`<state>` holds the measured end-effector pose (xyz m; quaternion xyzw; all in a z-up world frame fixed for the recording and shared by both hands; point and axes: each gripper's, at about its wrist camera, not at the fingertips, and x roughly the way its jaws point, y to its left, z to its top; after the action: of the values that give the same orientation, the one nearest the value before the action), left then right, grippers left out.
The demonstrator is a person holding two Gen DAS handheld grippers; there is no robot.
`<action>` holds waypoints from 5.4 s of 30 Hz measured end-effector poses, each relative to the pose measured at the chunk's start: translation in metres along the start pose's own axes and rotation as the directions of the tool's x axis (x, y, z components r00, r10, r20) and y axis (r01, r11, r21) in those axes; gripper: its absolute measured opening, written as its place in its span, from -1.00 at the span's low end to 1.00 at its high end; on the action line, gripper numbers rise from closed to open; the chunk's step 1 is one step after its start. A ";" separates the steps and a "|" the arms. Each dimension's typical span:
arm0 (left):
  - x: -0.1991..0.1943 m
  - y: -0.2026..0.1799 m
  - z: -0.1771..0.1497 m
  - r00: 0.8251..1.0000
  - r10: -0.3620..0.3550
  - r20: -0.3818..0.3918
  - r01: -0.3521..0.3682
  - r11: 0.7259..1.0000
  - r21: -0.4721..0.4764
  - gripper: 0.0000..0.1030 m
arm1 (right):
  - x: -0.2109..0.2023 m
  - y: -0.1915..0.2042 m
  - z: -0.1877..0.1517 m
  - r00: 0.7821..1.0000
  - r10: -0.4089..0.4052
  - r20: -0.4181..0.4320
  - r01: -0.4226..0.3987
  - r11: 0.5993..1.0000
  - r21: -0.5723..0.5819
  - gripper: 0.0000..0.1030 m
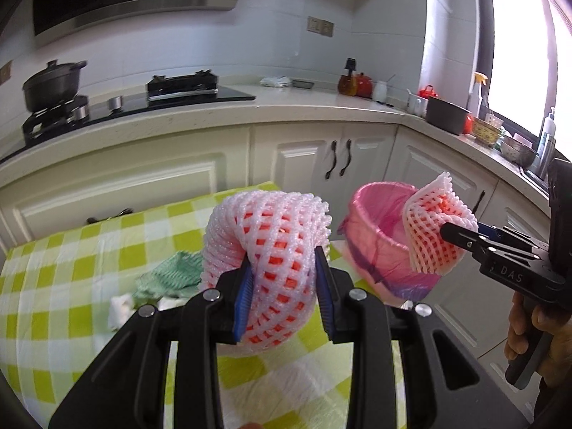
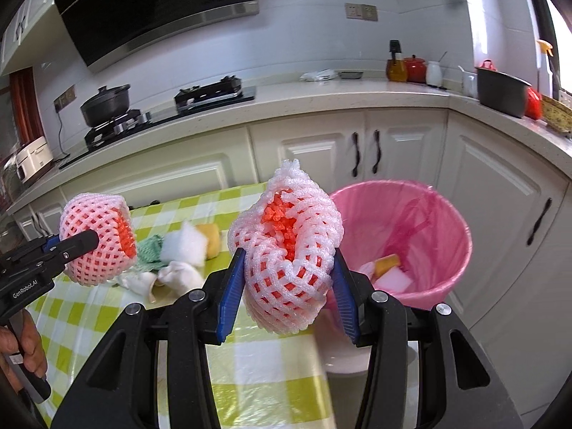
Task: Collect trash
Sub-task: 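Carry both pink foam nets over the pink bin and open both grippers, then move both grippers back over the table toward the remaining trash, then grasp a white tissue with the left gripper while the right gripper grasps another tissue, then carry both tissues over the pink bin and open both grippers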
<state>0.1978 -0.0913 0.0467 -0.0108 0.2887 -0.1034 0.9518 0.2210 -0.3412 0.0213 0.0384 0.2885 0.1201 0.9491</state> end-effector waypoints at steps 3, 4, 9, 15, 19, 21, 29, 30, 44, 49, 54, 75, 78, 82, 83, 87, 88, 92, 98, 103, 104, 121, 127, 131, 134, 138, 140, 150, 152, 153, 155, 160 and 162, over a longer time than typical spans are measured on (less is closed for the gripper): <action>0.014 -0.020 0.017 0.999 -0.033 0.008 0.032 0.999 0.024 -0.40 | 0.001 -0.021 0.008 1.000 -0.024 0.012 0.024 1.000 0.014 -0.11; 0.020 -0.028 0.023 0.999 -0.045 0.010 0.044 0.999 0.031 -0.40 | 0.001 -0.026 0.010 0.999 -0.031 0.014 0.031 0.999 0.017 -0.11; 0.044 -0.063 0.053 0.994 -0.106 0.018 0.105 0.993 0.057 -0.40 | 0.010 -0.064 0.024 0.996 -0.086 0.021 0.085 0.995 0.046 -0.11; 0.079 -0.102 0.081 0.982 -0.188 -0.001 0.187 0.979 0.080 -0.36 | 0.021 -0.104 0.039 0.992 -0.122 0.014 0.120 0.989 0.092 -0.11; 0.107 -0.120 0.095 0.972 -0.233 -0.023 0.234 0.970 0.065 -0.36 | 0.032 -0.126 0.047 0.993 -0.119 0.001 0.118 0.985 0.123 -0.11; 0.120 -0.127 0.101 0.968 -0.248 -0.036 0.249 0.967 0.057 -0.36 | 0.037 -0.132 0.050 0.993 -0.120 -0.003 0.119 0.985 0.123 -0.11; 0.166 -0.149 0.108 0.950 -0.298 -0.094 0.302 0.952 0.039 -0.27 | 0.052 -0.151 0.056 0.990 -0.138 -0.010 0.138 0.983 0.117 0.02; 0.170 -0.150 0.109 0.948 -0.301 -0.100 0.305 0.952 0.035 -0.08 | 0.054 -0.153 0.056 0.990 -0.139 -0.012 0.140 0.983 0.119 0.08; 0.166 -0.127 0.094 0.956 -0.273 -0.108 0.274 0.962 -0.006 0.35 | 0.060 -0.161 0.048 0.986 -0.165 -0.022 0.166 0.976 0.138 0.29; 0.149 -0.108 0.087 0.962 -0.257 -0.087 0.255 0.966 -0.036 0.36 | 0.046 -0.158 0.042 0.985 -0.173 -0.003 0.171 0.974 0.148 0.41; 0.127 -0.085 0.072 0.971 -0.230 -0.068 0.226 0.972 -0.067 0.39 | 0.033 -0.147 0.031 0.987 -0.162 0.001 0.160 0.975 0.157 0.42; 0.011 0.067 -0.017 0.999 0.039 -0.019 -0.042 0.980 -0.195 0.42 | 0.016 -0.011 -0.016 0.999 -0.041 -0.018 0.042 0.997 0.060 0.57; 0.000 0.098 -0.032 0.997 0.075 -0.031 -0.080 0.968 -0.239 0.43 | 0.019 0.009 -0.021 0.999 -0.016 -0.033 0.018 0.999 0.048 0.63; -0.014 0.131 -0.051 0.992 0.119 -0.044 -0.127 0.948 -0.291 0.43 | 0.026 0.034 -0.025 0.998 0.006 -0.058 -0.004 1.000 0.031 0.63; -0.017 0.140 -0.056 0.990 0.133 -0.047 -0.141 0.943 -0.301 0.43 | 0.028 0.039 -0.025 0.998 0.009 -0.061 -0.008 1.000 0.029 0.63; -0.022 0.162 -0.069 0.985 0.163 -0.059 -0.173 0.930 -0.325 0.43 | 0.038 0.059 -0.029 0.996 0.031 -0.082 -0.030 0.999 0.010 0.63; -0.023 0.167 -0.072 0.983 0.171 -0.065 -0.183 0.927 -0.328 0.43 | 0.040 0.063 -0.030 0.996 0.034 -0.087 -0.034 0.999 0.004 0.63; -0.022 0.181 -0.083 0.980 0.182 -0.083 -0.200 0.919 -0.340 0.43 | 0.058 0.082 -0.035 0.991 0.058 -0.122 -0.060 0.998 -0.009 0.63; -0.008 0.197 -0.096 0.974 0.184 -0.131 -0.219 0.910 -0.351 0.40 | 0.084 0.102 -0.042 0.984 0.078 -0.161 -0.083 0.996 -0.021 0.63; 0.010 0.203 -0.102 0.974 0.163 -0.160 -0.212 0.909 -0.359 0.40 | 0.108 0.115 -0.046 0.977 0.086 -0.193 -0.094 0.995 -0.034 0.63; 0.016 0.203 -0.102 0.974 0.154 -0.167 -0.205 0.911 -0.357 0.39 | 0.113 0.117 -0.046 0.976 0.086 -0.200 -0.095 0.995 -0.037 0.63; 0.078 0.222 -0.097 0.960 0.121 -0.250 -0.210 0.906 -0.366 0.07 | 0.176 0.148 -0.048 0.952 0.115 -0.285 -0.138 0.989 -0.060 0.63; 0.089 0.225 -0.098 0.955 0.113 -0.273 -0.210 0.910 -0.357 -0.21 | 0.189 0.153 -0.052 0.944 0.111 -0.311 -0.140 0.987 -0.075 0.37; 0.087 0.225 -0.101 0.956 0.105 -0.275 -0.202 0.913 -0.354 -0.35 | 0.193 0.158 -0.056 0.936 0.121 -0.331 -0.158 0.983 -0.089 0.03; 0.081 0.226 -0.102 0.956 0.109 -0.271 -0.206 0.911 -0.358 -0.42 | 0.189 0.162 -0.059 0.932 0.135 -0.335 -0.177 0.979 -0.098 -0.12; 0.068 0.229 -0.106 0.958 0.122 -0.259 -0.216 0.902 -0.374 -0.42 | 0.179 0.162 -0.062 0.931 0.151 -0.332 -0.192 0.977 -0.094 -0.17; 0.060 0.231 -0.107 0.958 0.130 -0.254 -0.223 0.897 -0.382 -0.42 | 0.171 0.160 -0.063 0.931 0.156 -0.329 -0.195 0.977 -0.088 -0.17; 0.024 0.227 -0.103 0.965 0.153 -0.215 -0.227 0.896 -0.381 -0.42 | 0.125 0.149 -0.059 0.945 0.167 -0.281 -0.193 0.979 -0.066 -0.17; 0.018 0.224 -0.099 0.967 0.156 -0.204 -0.224 0.900 -0.375 -0.42 | 0.116 0.143 -0.055 0.950 0.163 -0.266 -0.185 0.981 -0.062 -0.17; 0.015 0.221 -0.095 0.968 0.157 -0.196 -0.222 0.902 -0.371 -0.42 | 0.112 0.141 -0.053 0.952 0.160 -0.261 -0.182 0.981 -0.062 -0.17; 0.009 0.216 -0.089 0.970 0.159 -0.183 -0.217 0.906 -0.363 -0.42 | 0.105 0.136 -0.049 0.956 0.158 -0.249 -0.177 0.983 -0.057 -0.17; -0.001 0.200 -0.073 0.976 0.154 -0.152 -0.198 0.919 -0.341 -0.42 | 0.090 0.121 -0.038 0.965 0.147 -0.217 -0.162 0.986 -0.051 -0.17; -0.003 0.191 -0.066 0.979 0.150 -0.139 -0.189 0.926 -0.328 -0.42 | 0.083 0.113 -0.033 0.970 0.139 -0.201 -0.152 0.987 -0.048 -0.17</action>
<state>0.1956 0.0984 -0.0217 -0.1439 0.3544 0.0301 0.9234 0.2462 -0.2105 -0.0343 0.0174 0.3735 0.2016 0.9053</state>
